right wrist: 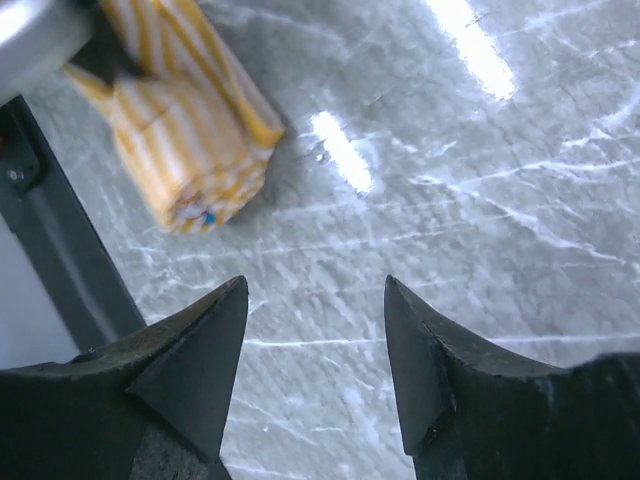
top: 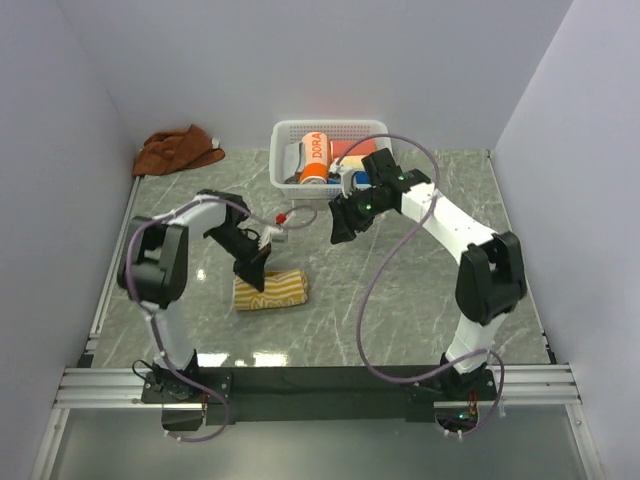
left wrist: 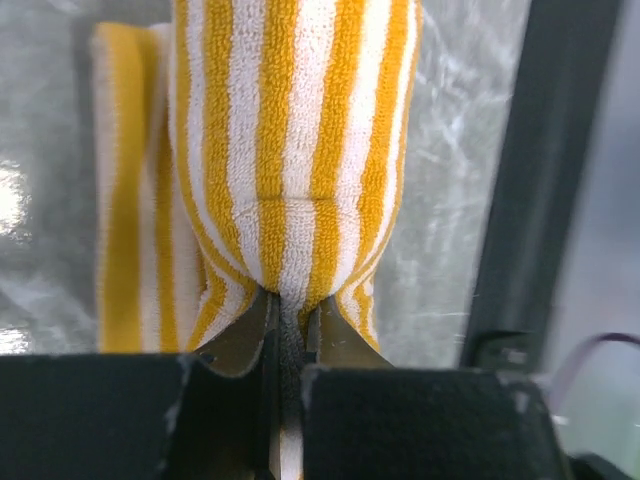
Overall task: Roll the towels
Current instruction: Roll the towel
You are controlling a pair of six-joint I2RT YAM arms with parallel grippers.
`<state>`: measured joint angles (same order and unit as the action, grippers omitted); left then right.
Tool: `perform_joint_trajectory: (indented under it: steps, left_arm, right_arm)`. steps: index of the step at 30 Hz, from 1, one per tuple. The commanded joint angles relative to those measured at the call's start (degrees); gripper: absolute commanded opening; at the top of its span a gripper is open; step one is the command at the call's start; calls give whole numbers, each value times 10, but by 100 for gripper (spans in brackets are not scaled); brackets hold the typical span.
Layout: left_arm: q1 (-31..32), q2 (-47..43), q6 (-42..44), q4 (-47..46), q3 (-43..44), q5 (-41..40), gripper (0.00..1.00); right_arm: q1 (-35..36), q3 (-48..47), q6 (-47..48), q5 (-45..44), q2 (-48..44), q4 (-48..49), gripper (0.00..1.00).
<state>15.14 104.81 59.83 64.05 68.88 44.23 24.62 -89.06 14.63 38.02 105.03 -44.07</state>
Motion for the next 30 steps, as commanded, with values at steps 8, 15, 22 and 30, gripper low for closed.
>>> perform_joint_trajectory:
  steps: [8, 15, 22, 30]
  left_arm:
    - [-46, 259, 11, 136, 217, -15, 8]
    - [-49, 320, 9, 143, 260, -23, 10]
    - [-54, 341, 9, 141, 265, -18, 11]
    - [-56, 334, 16, 135, 253, -9, 14]
  right_arm:
    - [132, 114, 72, -149, -110, 156, 64]
    - [277, 142, 190, -246, -92, 246, 83]
    - [336, 145, 249, -263, -31, 285, 86]
    - [335, 178, 289, -275, 31, 321, 84]
